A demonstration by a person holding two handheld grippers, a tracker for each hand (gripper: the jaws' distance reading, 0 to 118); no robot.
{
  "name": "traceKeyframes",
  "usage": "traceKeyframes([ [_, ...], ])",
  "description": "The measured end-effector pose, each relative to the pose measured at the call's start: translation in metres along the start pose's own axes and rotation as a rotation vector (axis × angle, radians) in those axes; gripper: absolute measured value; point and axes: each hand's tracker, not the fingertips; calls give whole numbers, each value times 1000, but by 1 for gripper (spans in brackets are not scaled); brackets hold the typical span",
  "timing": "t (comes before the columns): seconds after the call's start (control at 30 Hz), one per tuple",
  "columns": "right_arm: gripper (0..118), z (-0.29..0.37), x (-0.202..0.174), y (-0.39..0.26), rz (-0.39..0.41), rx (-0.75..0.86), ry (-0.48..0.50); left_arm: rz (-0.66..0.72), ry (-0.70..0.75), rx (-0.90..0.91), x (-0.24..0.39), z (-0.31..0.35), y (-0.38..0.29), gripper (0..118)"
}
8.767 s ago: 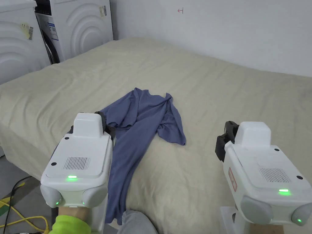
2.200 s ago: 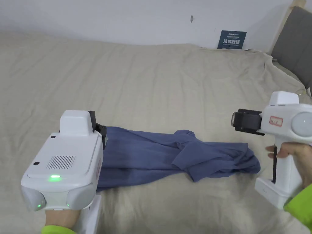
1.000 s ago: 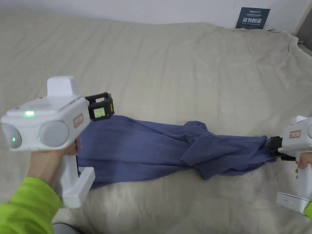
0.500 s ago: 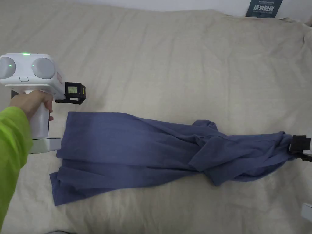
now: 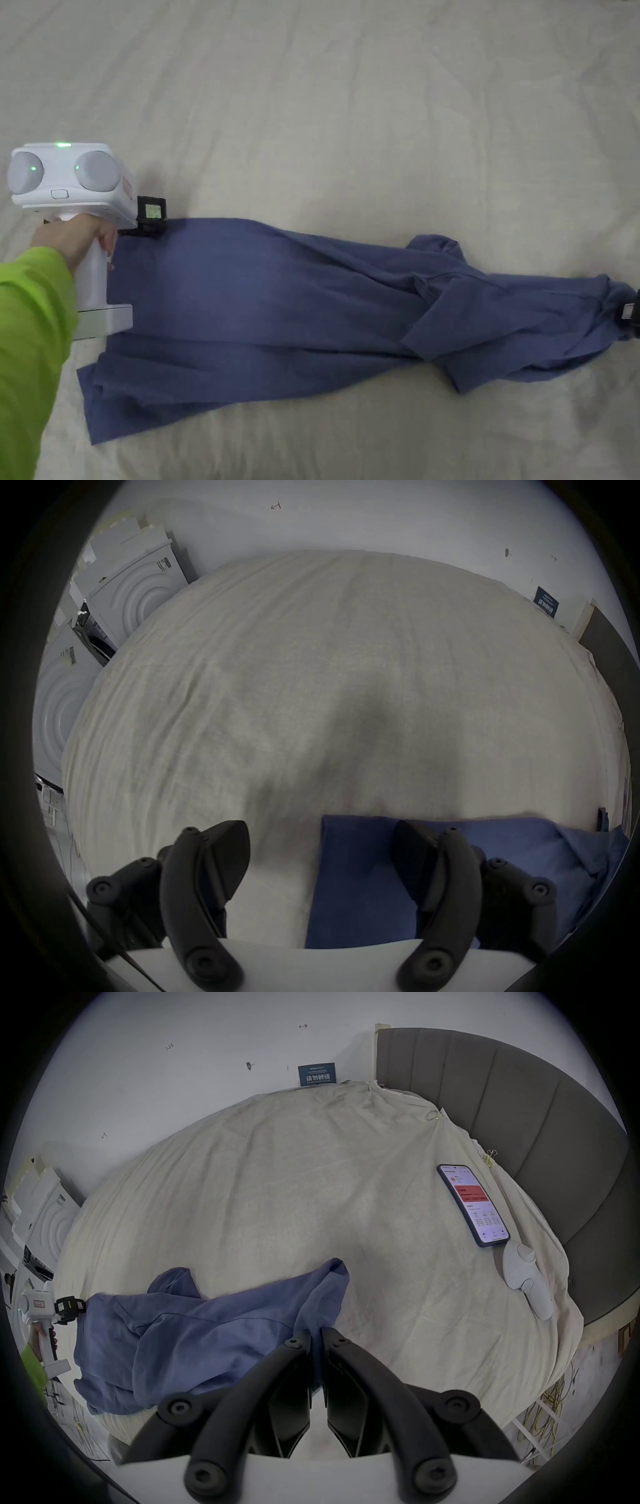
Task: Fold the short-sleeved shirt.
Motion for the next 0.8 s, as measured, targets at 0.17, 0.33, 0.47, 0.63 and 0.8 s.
traceKeyframes([
  [0.17, 4, 0, -4, 1, 3, -2, -2, -78, -54, -11, 8, 10, 5, 17],
  [0.33, 4, 9, -3, 8, 2, 15, 5, -42, -117, -13, 8, 29, 8, 0],
  [0.47, 4, 33, -4, 16, -47, 50, 57, 23, -148, 100, -7, 73, 12, 0],
  [0.63, 4, 81, -2, 33, -70, 129, 123, 134, -197, 304, -35, 154, 19, 0],
  [0.8, 4, 149, -3, 54, -50, 257, 181, 149, -140, 533, -62, 248, 23, 0],
])
